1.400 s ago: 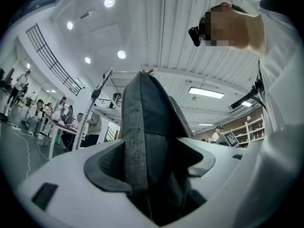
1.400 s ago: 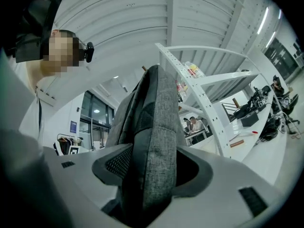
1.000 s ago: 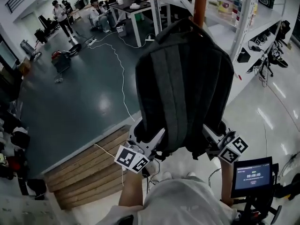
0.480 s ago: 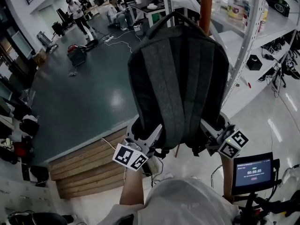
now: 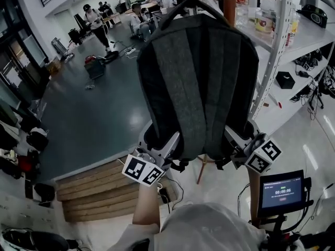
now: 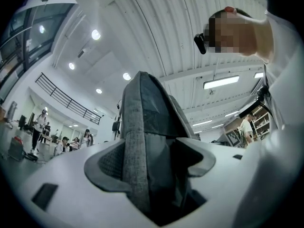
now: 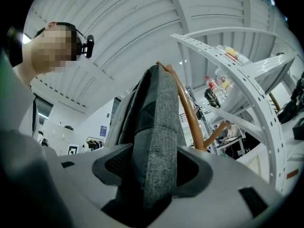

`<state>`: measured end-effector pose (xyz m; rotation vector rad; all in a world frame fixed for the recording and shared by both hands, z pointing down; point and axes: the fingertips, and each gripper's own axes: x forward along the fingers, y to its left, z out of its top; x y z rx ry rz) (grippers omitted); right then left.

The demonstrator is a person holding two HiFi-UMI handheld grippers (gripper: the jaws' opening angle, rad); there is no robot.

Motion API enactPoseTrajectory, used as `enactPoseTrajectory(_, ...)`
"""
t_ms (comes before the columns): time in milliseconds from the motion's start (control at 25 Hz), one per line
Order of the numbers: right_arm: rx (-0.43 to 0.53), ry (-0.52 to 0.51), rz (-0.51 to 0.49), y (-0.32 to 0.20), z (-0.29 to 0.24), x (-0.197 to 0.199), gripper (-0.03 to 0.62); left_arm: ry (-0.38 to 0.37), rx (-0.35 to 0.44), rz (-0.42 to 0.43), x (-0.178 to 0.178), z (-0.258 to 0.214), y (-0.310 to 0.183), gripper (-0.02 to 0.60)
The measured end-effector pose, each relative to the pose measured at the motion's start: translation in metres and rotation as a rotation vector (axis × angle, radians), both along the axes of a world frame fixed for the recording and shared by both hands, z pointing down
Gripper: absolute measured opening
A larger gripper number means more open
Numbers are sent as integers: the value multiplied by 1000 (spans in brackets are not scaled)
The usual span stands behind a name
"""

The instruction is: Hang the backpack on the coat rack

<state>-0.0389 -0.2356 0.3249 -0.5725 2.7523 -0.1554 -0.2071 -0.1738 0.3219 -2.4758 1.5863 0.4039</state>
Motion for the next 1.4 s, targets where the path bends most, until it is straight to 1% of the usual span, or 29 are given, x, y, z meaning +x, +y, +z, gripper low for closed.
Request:
enactPoseTrajectory(120, 36, -17, 6, 0, -15, 4, 256, -17, 36, 5, 3, -15, -1, 325)
enactPoseTrajectory(320, 69, -39, 33, -2, -30, 16, 255, -36, 68, 33, 14, -31, -8, 325)
enactPoseTrajectory(720, 99, -66, 141, -16, -44, 56, 256, -60, 104, 140, 49, -48, -41, 325)
enactPoseTrajectory(1040, 90, -54, 200, -28, -42, 78, 256, -47, 96, 197, 68, -46, -64, 325)
enactPoseTrajectory(1400, 68, -24, 214, -33, -42, 71, 256, -14, 71, 218, 59, -41, -73, 325)
